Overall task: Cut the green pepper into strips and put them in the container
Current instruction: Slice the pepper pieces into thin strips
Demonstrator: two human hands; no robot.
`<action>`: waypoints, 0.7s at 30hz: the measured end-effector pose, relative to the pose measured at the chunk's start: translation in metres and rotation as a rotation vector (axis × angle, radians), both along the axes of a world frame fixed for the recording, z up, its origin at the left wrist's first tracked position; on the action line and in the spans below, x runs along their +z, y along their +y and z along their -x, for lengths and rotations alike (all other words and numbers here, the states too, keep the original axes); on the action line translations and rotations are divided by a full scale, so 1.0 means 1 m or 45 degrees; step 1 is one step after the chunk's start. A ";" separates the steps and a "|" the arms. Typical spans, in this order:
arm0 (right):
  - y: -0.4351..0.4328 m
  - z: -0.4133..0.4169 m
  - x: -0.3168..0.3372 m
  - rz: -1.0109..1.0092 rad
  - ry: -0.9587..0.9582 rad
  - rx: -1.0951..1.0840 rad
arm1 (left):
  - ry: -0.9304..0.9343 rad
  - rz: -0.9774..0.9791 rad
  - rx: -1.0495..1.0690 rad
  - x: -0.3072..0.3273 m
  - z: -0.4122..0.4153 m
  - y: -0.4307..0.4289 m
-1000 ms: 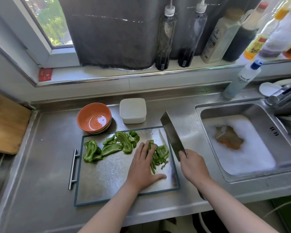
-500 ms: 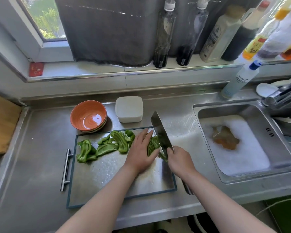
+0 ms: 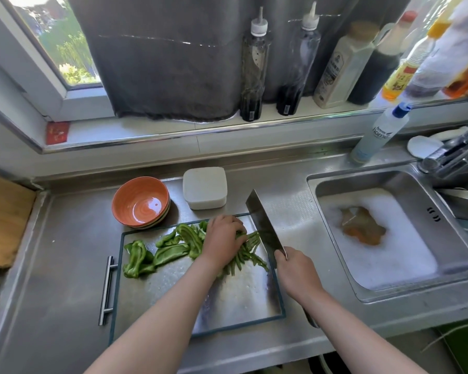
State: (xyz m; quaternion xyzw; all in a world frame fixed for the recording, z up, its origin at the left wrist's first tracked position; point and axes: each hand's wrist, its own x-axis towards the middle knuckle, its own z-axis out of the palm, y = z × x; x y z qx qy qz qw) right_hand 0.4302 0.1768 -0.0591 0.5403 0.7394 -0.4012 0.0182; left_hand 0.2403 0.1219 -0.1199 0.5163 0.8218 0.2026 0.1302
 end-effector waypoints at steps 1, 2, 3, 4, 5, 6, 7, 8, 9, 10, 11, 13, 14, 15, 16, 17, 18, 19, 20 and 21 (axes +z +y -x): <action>-0.002 0.000 0.000 -0.012 -0.012 0.010 | -0.003 -0.022 0.035 0.000 0.004 -0.002; -0.004 0.001 0.000 -0.028 -0.029 0.023 | -0.017 -0.044 0.062 0.000 0.008 -0.004; -0.005 0.003 0.000 -0.039 -0.041 0.035 | -0.039 -0.055 0.070 0.000 0.011 -0.006; -0.006 0.005 0.001 -0.038 -0.041 0.044 | -0.067 -0.060 0.061 0.001 0.013 -0.008; -0.006 0.007 0.002 -0.029 -0.033 0.051 | -0.088 -0.075 0.049 0.003 0.012 -0.010; -0.007 0.010 0.003 -0.018 -0.025 0.060 | -0.094 -0.112 0.048 0.004 0.010 -0.013; -0.007 0.013 0.004 -0.011 -0.022 0.065 | -0.095 -0.172 0.067 0.005 0.007 -0.017; -0.008 0.016 0.004 -0.004 -0.021 0.061 | -0.109 -0.228 0.090 0.006 0.004 -0.022; -0.009 0.018 0.005 -0.002 -0.019 0.048 | -0.118 -0.248 0.099 0.006 0.000 -0.030; -0.010 0.019 0.006 -0.005 -0.018 0.033 | -0.100 -0.211 0.067 0.005 -0.006 -0.038; -0.011 0.019 0.006 -0.015 -0.023 0.020 | -0.039 -0.132 -0.005 0.003 -0.014 -0.046; -0.013 0.014 0.007 -0.038 -0.033 -0.005 | 0.110 0.006 -0.154 -0.008 -0.029 -0.058; -0.014 0.011 0.008 -0.043 -0.038 -0.018 | 0.158 0.043 -0.198 -0.015 -0.034 -0.060; -0.015 0.007 0.008 -0.047 -0.046 -0.029 | 0.186 0.060 -0.210 -0.021 -0.038 -0.058; -0.016 0.003 0.009 -0.050 -0.060 -0.033 | 0.190 0.063 -0.193 -0.026 -0.040 -0.054; -0.018 0.000 0.008 -0.052 -0.076 -0.028 | 0.171 0.073 -0.165 -0.028 -0.039 -0.049; -0.021 -0.003 0.007 -0.051 -0.094 -0.018 | 0.130 0.090 -0.150 -0.028 -0.037 -0.044; -0.023 -0.004 0.006 -0.051 -0.109 -0.006 | 0.072 0.100 -0.149 -0.027 -0.035 -0.041; -0.027 -0.004 0.005 -0.045 -0.118 0.002 | 0.001 0.093 -0.160 -0.024 -0.033 -0.040; -0.030 -0.003 0.004 -0.035 -0.116 0.001 | -0.062 0.053 -0.176 -0.020 -0.031 -0.043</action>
